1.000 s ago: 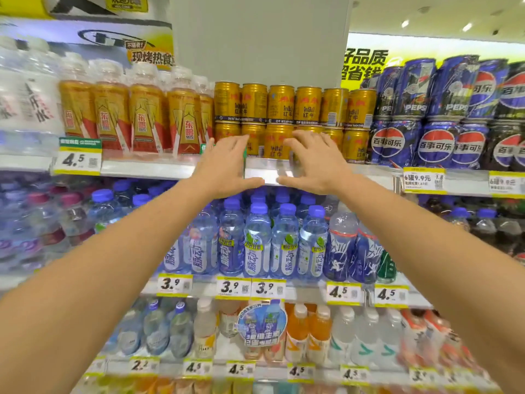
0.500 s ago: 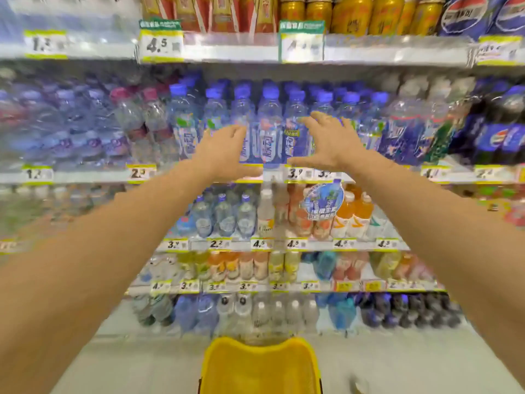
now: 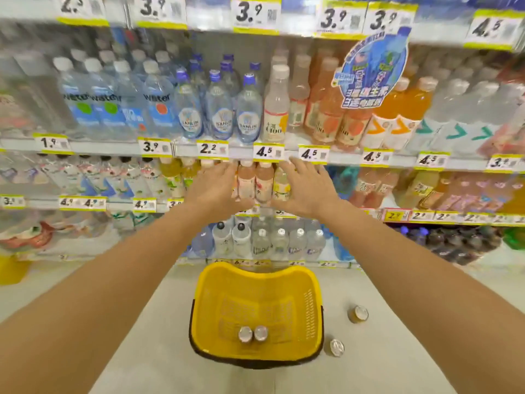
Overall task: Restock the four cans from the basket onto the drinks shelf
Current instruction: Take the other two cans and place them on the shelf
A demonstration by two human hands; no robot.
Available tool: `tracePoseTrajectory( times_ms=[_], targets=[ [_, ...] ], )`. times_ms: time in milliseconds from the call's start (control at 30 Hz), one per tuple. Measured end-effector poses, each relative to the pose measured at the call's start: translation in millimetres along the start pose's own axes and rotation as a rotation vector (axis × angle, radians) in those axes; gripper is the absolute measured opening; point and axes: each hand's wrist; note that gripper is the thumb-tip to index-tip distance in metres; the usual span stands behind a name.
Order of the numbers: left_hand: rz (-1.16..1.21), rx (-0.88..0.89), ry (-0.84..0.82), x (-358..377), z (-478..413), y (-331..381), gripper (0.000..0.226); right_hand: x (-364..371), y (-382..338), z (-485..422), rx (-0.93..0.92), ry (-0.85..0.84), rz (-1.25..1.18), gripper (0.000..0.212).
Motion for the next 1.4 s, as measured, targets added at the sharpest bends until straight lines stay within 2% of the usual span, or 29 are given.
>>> tracePoseTrajectory(
  times_ms=[100, 200, 433, 567, 733, 900, 1100, 1233, 1400],
  targets=[
    [-0.018, 0.070, 0.042, 80.8, 4.8, -17.0, 0.096, 76.9, -5.2, 1.3, -0.009, -0.045, 0.022, 0.093],
    [-0.018, 0.060, 0.023, 167.5, 9.3, -35.6, 0.094, 162.6, -9.6, 3.8, -0.001, -0.067, 0.019, 0.094],
    [0.033, 0.096, 0.028, 366.4, 27.8, -67.5, 0.107, 357.6, -6.1, 22.7, 0.030, -0.125, -0.007, 0.093],
    [0.024, 0.050, -0.092, 475.5, 33.4, -77.8, 0.093, 466.4, 0.1, 31.2, 0.054, -0.181, -0.021, 0.095],
    [0.049, 0.018, -0.246, 581.8, 37.1, -90.3, 0.094, 577.9, 8.6, 40.1, 0.053, -0.266, -0.006, 0.096],
    [0.164, 0.145, -0.525, 648.0, 39.5, -101.3, 0.095, 647.3, 25.5, 43.5, -0.034, -0.445, 0.044, 0.097],
    [0.108, 0.264, -0.761, 703.9, 34.8, -107.3, 0.114, 703.6, 33.2, 49.7, -0.128, -0.701, -0.021, 0.110],
    [0.028, 0.385, -0.827, 727.2, 32.1, -98.5, 0.112, 721.9, 24.9, 52.2, -0.216, -0.797, 0.048, 0.111],
    [0.040, 0.445, -0.810, 730.6, 30.1, -95.2, 0.111, 732.6, 15.6, 51.6, -0.308, -0.722, 0.024, 0.098]
  ],
)
Point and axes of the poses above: each hand's wrist, its own z-axis away from the middle knuckle, its own x-axis out of the palm, y = z × x, and after that the axes turned 12 degrees about x, right-handed
